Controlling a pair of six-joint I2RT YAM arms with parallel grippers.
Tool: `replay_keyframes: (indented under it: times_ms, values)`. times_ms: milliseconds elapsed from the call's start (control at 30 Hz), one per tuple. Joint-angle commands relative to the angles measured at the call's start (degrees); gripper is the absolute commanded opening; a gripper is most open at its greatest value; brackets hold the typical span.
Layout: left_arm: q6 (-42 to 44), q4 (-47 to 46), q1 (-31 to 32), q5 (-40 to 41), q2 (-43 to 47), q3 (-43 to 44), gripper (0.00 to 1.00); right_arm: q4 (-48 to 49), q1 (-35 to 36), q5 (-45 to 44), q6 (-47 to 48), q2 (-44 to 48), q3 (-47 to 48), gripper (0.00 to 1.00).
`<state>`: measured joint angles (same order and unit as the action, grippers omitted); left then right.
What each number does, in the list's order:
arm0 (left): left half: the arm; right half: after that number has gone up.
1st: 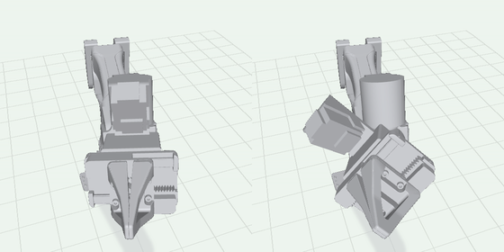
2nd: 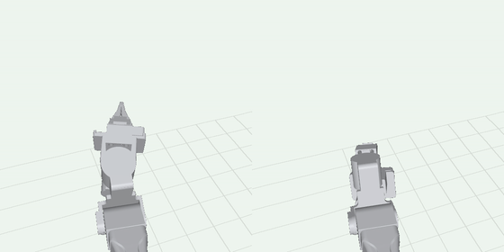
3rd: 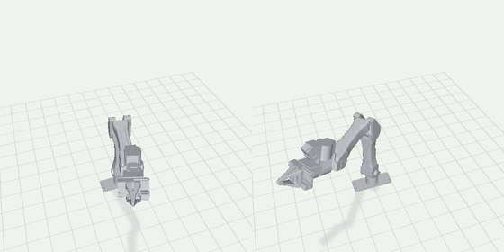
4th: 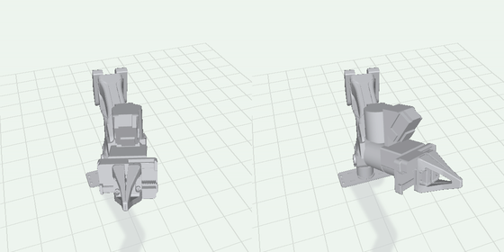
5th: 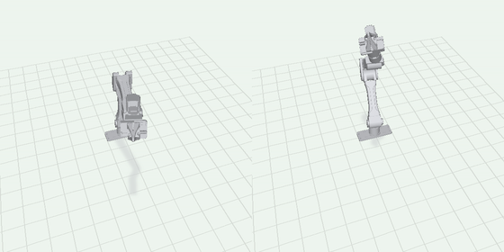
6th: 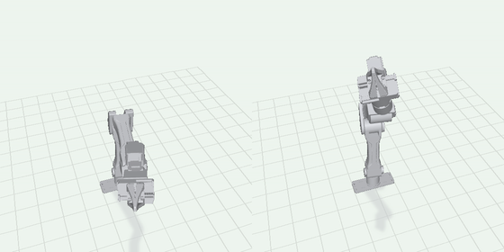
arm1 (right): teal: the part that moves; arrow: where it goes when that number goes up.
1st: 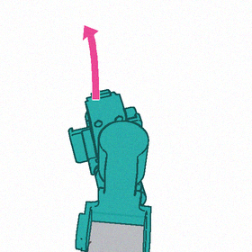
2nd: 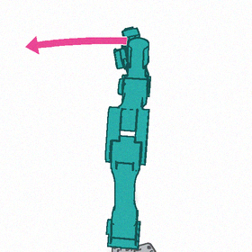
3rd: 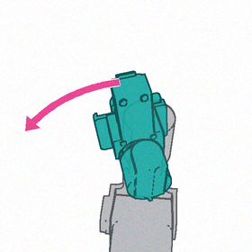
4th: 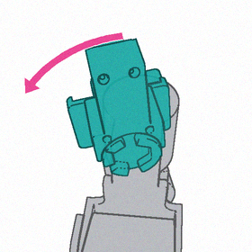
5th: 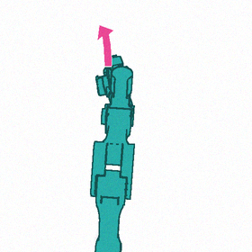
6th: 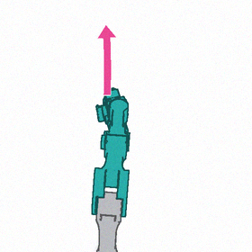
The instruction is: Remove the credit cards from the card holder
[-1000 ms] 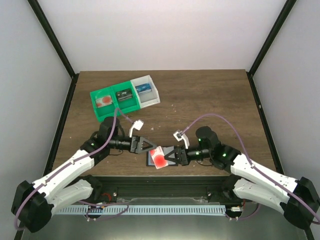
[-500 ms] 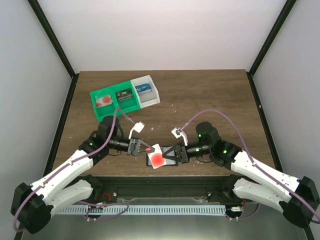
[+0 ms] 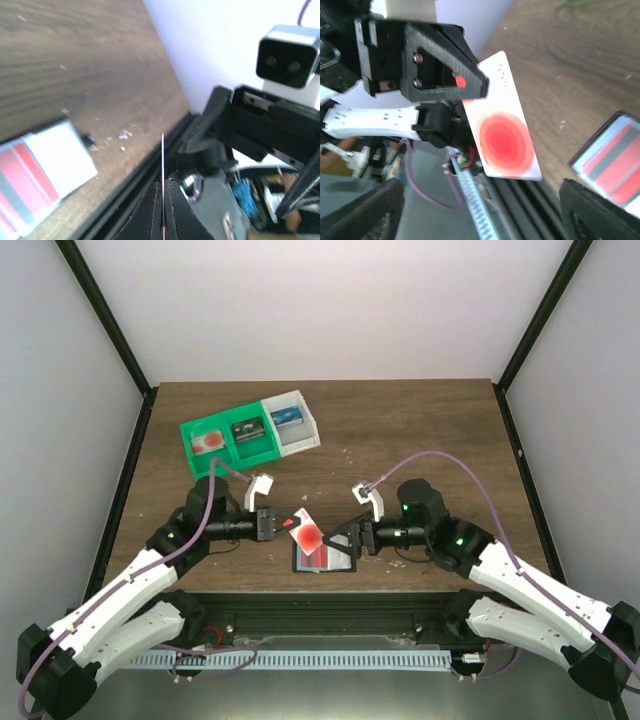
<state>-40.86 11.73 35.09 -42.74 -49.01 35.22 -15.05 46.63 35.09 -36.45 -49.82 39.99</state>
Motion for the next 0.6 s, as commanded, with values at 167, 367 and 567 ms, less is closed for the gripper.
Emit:
replay_keyframes:
  times_ms: [167, 367, 567]
  values:
    - [-5.1, 6.3, -0.2, 38.8, 4.2, 4.2, 0.0, -0.7, -0.2, -9.5, -0.1, 1.3, 0.3, 1.0]
    - [-6.9, 4.6, -0.8, 55.2, 4.5, 4.0, 0.0, 4.6, -0.2, -13.2, -3.3, 5.1, -4.0, 1.0]
    - [-7.0, 2.5, -9.2, 55.4, 0.9, 3.6, 0.0, 7.3, -0.2, -13.8, -4.7, 6.5, -5.3, 1.0]
